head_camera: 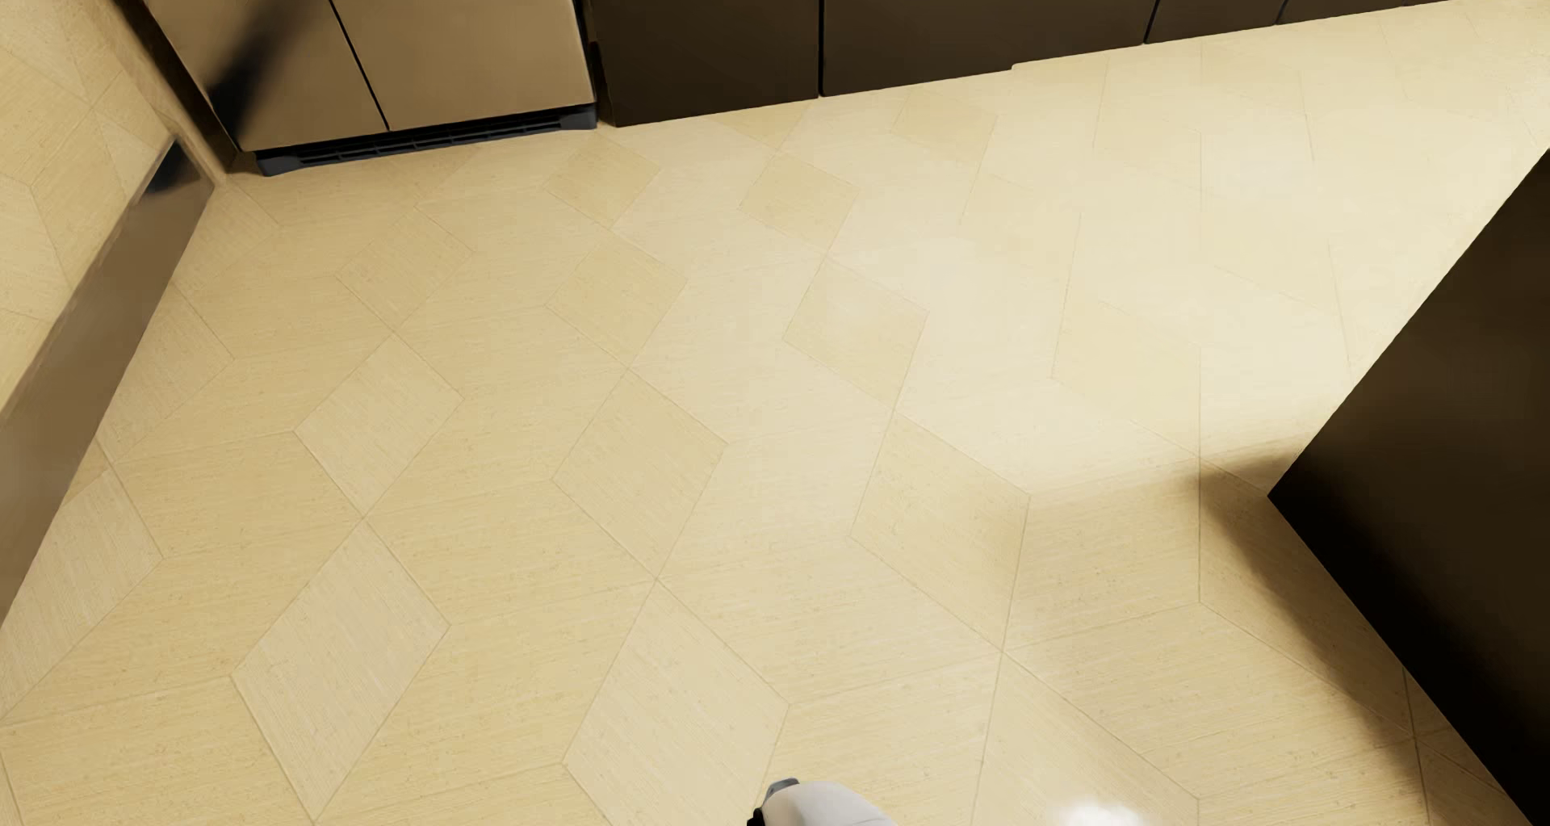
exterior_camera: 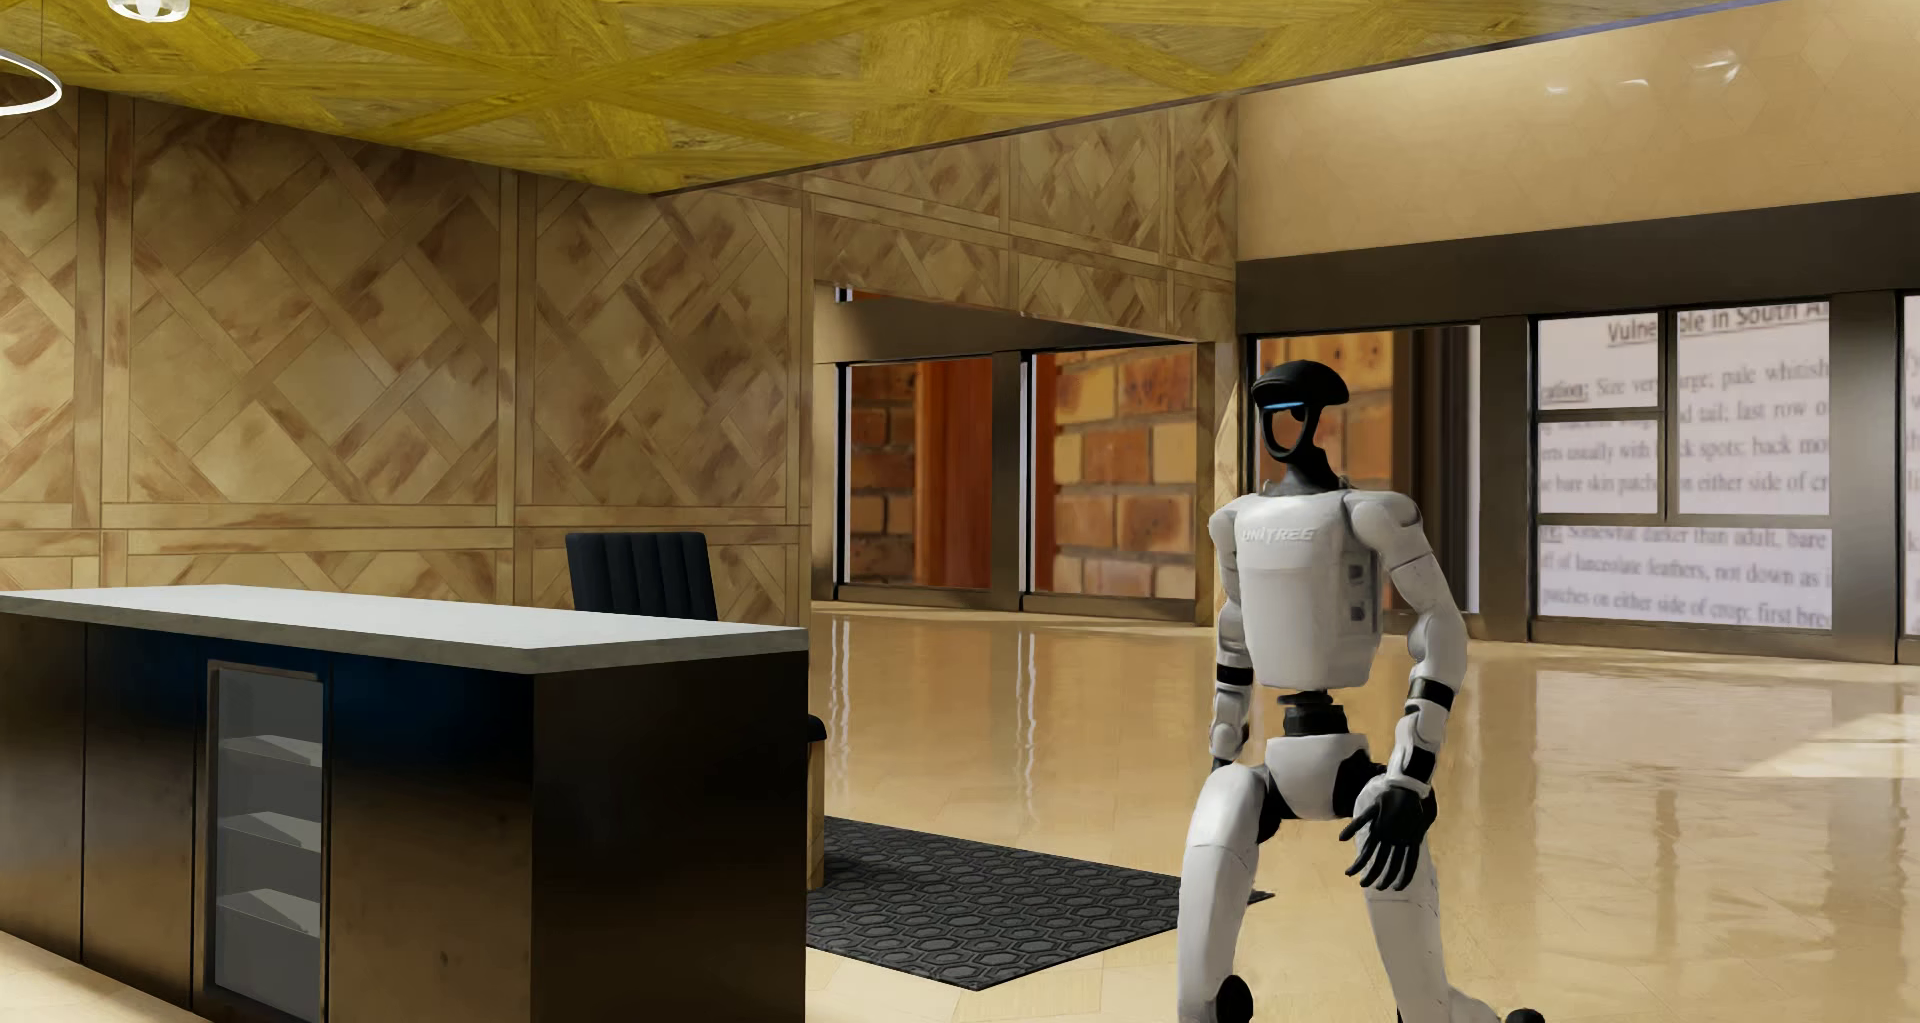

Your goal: Circle counter

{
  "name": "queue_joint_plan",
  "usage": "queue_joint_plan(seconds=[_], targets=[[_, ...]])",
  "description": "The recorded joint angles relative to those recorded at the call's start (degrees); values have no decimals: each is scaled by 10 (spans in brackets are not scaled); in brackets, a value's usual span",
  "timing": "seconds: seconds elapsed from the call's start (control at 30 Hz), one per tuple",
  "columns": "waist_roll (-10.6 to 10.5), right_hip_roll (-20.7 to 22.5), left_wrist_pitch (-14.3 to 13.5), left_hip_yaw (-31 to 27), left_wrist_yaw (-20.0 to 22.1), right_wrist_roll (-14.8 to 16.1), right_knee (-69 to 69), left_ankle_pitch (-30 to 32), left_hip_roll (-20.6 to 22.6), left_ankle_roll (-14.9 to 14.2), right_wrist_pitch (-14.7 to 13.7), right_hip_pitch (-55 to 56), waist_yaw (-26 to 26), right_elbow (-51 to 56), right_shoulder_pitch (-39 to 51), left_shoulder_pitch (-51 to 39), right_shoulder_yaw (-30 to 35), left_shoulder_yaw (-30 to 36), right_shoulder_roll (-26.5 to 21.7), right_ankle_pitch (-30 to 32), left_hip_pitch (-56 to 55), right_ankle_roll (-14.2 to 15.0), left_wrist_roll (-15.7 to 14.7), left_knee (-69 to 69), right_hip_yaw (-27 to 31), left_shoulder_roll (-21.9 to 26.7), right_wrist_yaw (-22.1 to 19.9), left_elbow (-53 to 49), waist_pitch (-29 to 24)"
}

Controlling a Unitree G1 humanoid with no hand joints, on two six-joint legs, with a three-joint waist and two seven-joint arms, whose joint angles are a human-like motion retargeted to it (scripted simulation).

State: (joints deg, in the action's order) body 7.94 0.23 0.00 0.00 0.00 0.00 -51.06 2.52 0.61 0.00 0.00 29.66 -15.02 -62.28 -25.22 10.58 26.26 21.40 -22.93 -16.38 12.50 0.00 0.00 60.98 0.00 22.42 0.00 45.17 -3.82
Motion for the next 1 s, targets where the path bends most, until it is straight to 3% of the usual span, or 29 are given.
queue_joint_plan(seconds=[0.07,0.1,0.17,0.23,0.27,0.33,0.37,0.4,0.47,0.5,0.53,0.6,0.63,0.67,0.77,0.83,0.87,0.93,1.0], targets=[[18,47,0,0,0,0,45,-28,6,0,0,-96,47,60,27,14,10,61,7,2,-148,0,0,241,0,6,0,65,-8],[31,57,0,0,0,0,87,-26,18,0,0,-161,83,102,34,34,0,80,11,22,-210,0,0,266,0,6,0,85,-9],[48,54,0,0,0,0,169,44,39,0,0,-280,154,173,57,76,-17,100,19,63,-318,0,0,147,0,0,0,105,-7],[49,27,0,0,0,0,221,125,35,0,0,-375,212,234,83,116,-22,108,18,100,-385,0,0,-92,0,-7,0,102,-4],[41,12,0,0,0,0,233,100,26,0,0,-416,222,267,94,132,-25,109,11,116,-409,0,0,-203,0,-13,0,99,2],[24,-23,0,0,0,0,233,-109,0,0,0,-462,242,334,103,140,-43,105,-6,168,-454,0,0,-339,0,-25,0,103,17],[22,-47,0,0,0,0,224,-170,-9,0,0,-481,258,349,105,138,-50,103,-7,207,-467,0,0,-346,0,-24,0,99,15],[25,-68,0,0,0,0,211,-145,-7,0,0,-499,268,345,103,134,-56,99,-4,264,-481,0,0,-330,0,-20,0,99,15],[40,-93,0,0,0,0,123,46,31,0,0,-478,250,289,84,116,-57,95,12,413,-517,0,0,-252,0,-11,0,114,38],[49,-100,0,0,0,0,28,89,57,0,0,-435,233,244,78,101,-51,92,20,443,-513,0,0,-195,0,-7,0,122,37],[52,-98,0,0,0,0,-93,81,84,0,0,-376,214,201,80,80,-35,89,25,371,-475,0,0,-164,0,0,0,123,22],[38,-79,0,0,0,0,-259,26,110,0,0,-248,165,142,78,33,-3,80,22,109,-325,0,0,-215,0,10,0,114,-5],[22,-65,0,0,0,0,-262,-15,105,0,0,-191,132,127,67,18,5,82,16,31,-243,0,0,-254,0,20,0,88,-12],[8,-57,0,0,0,0,-214,-61,95,0,0,-152,95,115,53,7,9,80,7,-4,-159,0,0,-297,0,32,0,51,-22],[-16,-67,0,0,0,0,64,-192,66,0,0,-44,10,86,23,-61,-16,32,-11,20,2,0,0,-378,0,44,0,-6,-18],[-15,-90,0,0,0,0,226,-230,56,0,0,-4,-30,66,12,-107,-30,14,-16,30,61,0,0,-379,0,54,0,-40,-4],[-20,-99,0,0,0,0,220,-223,39,0,0,14,-48,58,5,-116,-36,3,-18,23,88,0,0,-368,0,55,0,-57,-5],[-38,-92,0,0,0,0,111,-125,0,0,0,35,-71,30,-6,-101,-36,-17,-16,51,112,0,0,-284,0,39,0,-74,-1],[-67,-46,0,0,0,0,10,70,-22,0,0,13,-44,0,0,-63,-25,-13,-10,73,49,0,0,-71,0,11,0,-55,-2]])
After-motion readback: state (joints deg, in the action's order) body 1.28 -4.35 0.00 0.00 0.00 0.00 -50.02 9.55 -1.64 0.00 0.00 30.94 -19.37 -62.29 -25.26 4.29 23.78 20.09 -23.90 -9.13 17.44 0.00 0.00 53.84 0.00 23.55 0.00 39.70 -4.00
